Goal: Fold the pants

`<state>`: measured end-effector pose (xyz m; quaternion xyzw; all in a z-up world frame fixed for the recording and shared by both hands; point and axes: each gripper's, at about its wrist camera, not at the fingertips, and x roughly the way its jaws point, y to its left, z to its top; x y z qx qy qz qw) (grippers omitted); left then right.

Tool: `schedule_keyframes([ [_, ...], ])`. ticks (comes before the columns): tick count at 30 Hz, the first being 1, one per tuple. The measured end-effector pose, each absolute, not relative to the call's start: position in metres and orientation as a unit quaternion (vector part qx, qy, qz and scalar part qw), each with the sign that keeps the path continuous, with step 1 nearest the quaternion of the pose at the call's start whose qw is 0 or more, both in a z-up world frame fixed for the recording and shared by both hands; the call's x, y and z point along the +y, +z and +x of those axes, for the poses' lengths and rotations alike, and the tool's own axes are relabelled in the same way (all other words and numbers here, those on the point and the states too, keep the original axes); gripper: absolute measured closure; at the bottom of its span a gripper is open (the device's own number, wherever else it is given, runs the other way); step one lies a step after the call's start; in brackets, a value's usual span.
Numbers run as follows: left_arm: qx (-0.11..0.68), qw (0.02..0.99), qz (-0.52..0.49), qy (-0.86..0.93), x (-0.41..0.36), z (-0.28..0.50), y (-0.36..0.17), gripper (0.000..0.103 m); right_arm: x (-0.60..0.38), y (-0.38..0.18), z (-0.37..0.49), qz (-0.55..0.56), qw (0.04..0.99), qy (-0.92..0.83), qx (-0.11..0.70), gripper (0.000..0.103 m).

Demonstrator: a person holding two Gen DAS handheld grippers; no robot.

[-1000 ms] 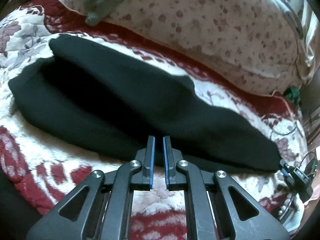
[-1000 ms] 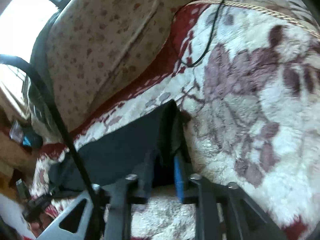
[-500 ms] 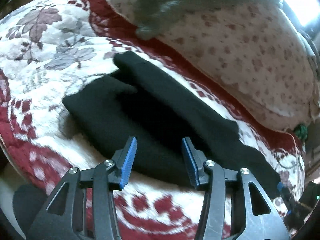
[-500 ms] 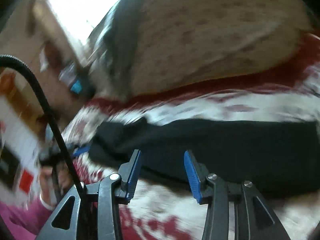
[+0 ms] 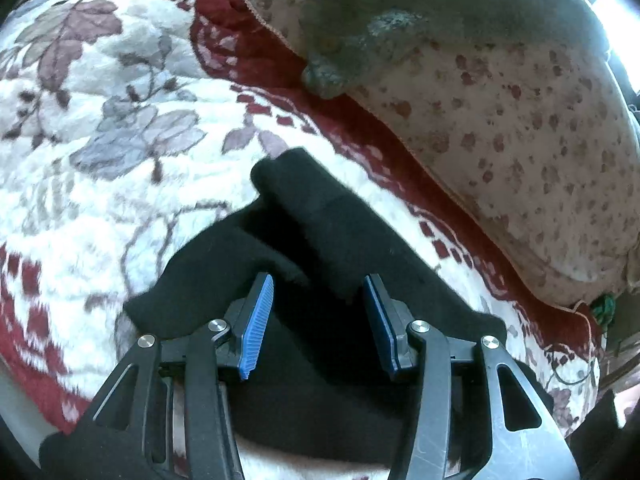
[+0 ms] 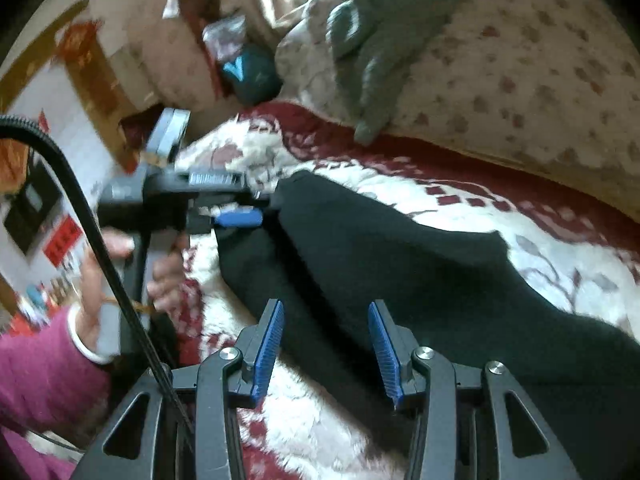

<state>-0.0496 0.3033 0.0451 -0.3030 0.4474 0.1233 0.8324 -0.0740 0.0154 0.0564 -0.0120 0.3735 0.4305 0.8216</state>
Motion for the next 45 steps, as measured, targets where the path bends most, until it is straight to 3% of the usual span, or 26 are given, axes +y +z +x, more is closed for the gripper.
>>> schedule_keyframes([
  [12,0.456,0.822,-0.316,0.127,0.325,-0.012,0.028,0.051,0.047,0.04,-0.061,-0.096,0.836,0.406,0.358,0.06],
  [13,0.453,0.822,-0.321,0.126,0.326,-0.01,0.027,0.051,0.05,0.04,-0.059,-0.098,0.836,0.407,0.356,0.061],
  [14,0.445,0.824,-0.329,0.124,0.326,-0.01,0.027,0.051,0.05,0.039,-0.057,-0.099,0.836,0.406,0.355,0.07],
  [16,0.435,0.829,-0.331,0.118,0.325,-0.007,0.029,0.067,0.047,0.039,-0.052,-0.091,0.838,0.4,0.359,0.085],
  [17,0.436,0.832,-0.322,0.116,0.323,-0.006,0.031,0.081,0.044,0.04,-0.047,-0.076,0.838,0.4,0.364,0.092],
  [20,0.421,0.845,-0.316,0.096,0.319,-0.006,0.046,0.088,0.034,0.047,-0.037,-0.036,0.836,0.404,0.37,0.097],
  [30,0.38,0.87,-0.306,0.065,0.319,-0.049,0.108,0.089,0.015,0.088,-0.056,0.018,0.827,0.441,0.348,0.098],
  [40,0.442,0.825,-0.323,0.139,0.332,-0.104,0.032,0.089,0.04,0.045,-0.076,0.004,0.79,0.458,0.408,0.098],
  [45,0.428,0.84,-0.29,0.164,0.317,-0.105,0.036,0.089,0.045,0.027,-0.073,0.011,0.778,0.458,0.43,0.097],
])
